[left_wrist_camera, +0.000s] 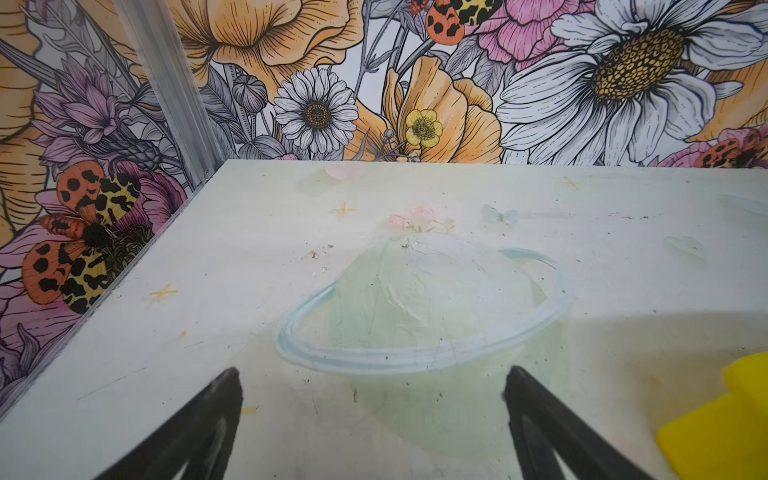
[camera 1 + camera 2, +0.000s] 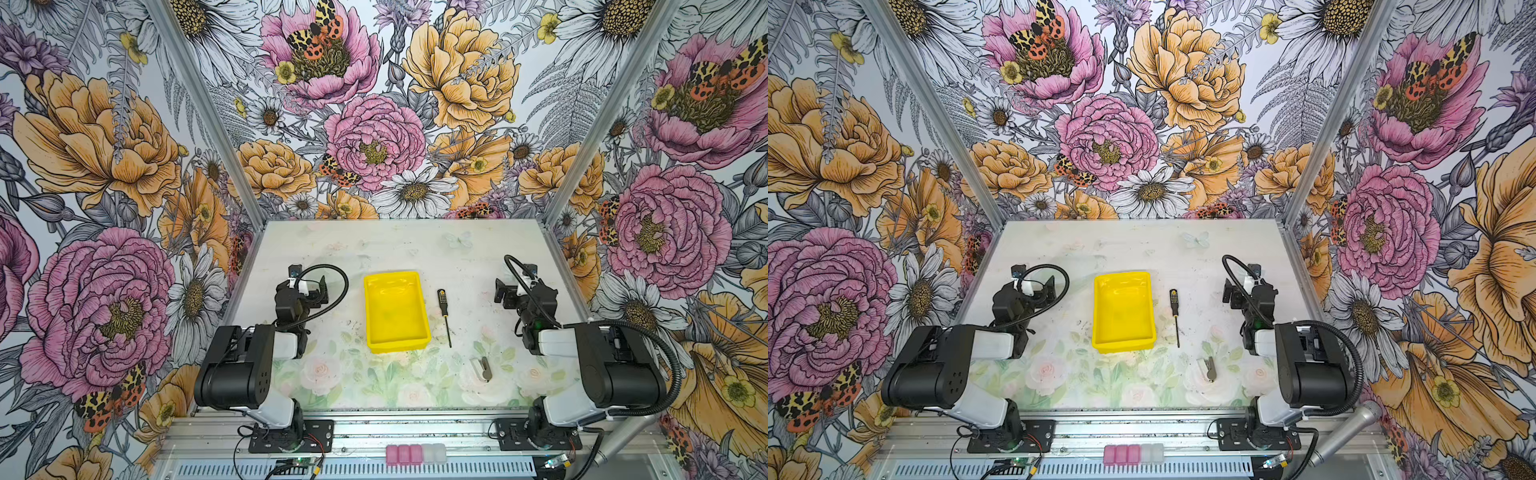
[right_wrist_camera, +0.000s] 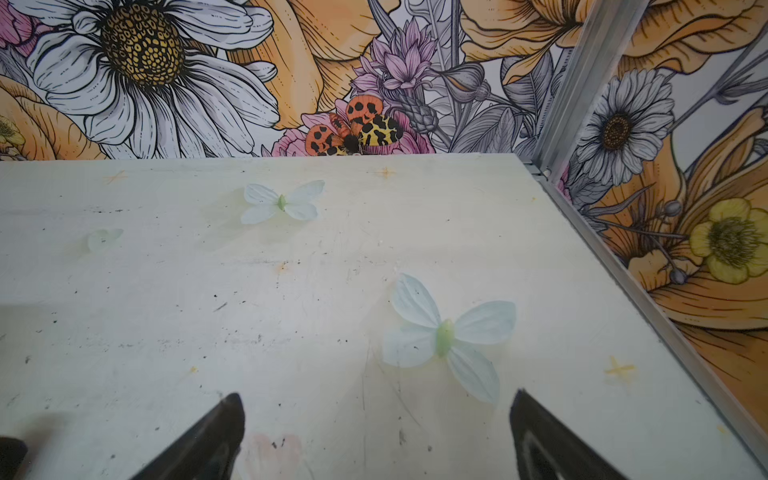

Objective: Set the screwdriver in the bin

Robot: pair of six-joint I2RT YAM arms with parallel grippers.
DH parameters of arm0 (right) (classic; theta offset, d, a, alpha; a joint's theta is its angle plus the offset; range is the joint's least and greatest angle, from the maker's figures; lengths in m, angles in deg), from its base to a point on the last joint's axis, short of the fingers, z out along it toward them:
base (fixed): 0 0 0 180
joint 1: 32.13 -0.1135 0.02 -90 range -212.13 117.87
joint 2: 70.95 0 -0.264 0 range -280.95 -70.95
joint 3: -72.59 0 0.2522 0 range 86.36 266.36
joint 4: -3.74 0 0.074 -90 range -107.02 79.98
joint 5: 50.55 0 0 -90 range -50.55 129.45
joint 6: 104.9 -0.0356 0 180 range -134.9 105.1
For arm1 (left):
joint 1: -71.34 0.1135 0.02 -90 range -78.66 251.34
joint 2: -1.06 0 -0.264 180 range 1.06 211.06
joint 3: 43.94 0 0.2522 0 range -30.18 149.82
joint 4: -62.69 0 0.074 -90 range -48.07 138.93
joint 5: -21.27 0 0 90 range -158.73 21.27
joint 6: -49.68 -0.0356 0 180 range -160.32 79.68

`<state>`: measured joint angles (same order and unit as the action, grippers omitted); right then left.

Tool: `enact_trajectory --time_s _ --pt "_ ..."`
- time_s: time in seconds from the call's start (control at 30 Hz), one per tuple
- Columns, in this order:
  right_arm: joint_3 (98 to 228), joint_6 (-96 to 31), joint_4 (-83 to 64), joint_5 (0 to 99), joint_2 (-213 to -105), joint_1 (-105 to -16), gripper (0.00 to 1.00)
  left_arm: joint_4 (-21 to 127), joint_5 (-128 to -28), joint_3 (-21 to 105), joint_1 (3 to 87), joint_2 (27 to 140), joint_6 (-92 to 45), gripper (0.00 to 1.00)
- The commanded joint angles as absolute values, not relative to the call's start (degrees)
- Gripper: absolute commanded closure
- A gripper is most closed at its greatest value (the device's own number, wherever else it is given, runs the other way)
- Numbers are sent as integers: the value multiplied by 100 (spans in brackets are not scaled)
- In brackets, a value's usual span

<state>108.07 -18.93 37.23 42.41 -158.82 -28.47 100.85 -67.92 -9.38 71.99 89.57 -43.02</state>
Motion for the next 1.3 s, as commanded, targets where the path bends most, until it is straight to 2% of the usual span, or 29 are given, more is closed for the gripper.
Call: enact_trajectory --time_s 0.0,1.1,1.27 --pt "10966 -1985 3860 4171 -15938 -2861 0 10220 -6903 -838 7256 8982 -4185 1" --pt "10873 -2010 3980 4076 -15879 -2870 1 10220 -7130 -824 7398 8987 -4067 1" --pt "10960 -2086 3442 3836 -15423 -2869 0 9517 -6909 -658 7483 8493 -3883 1"
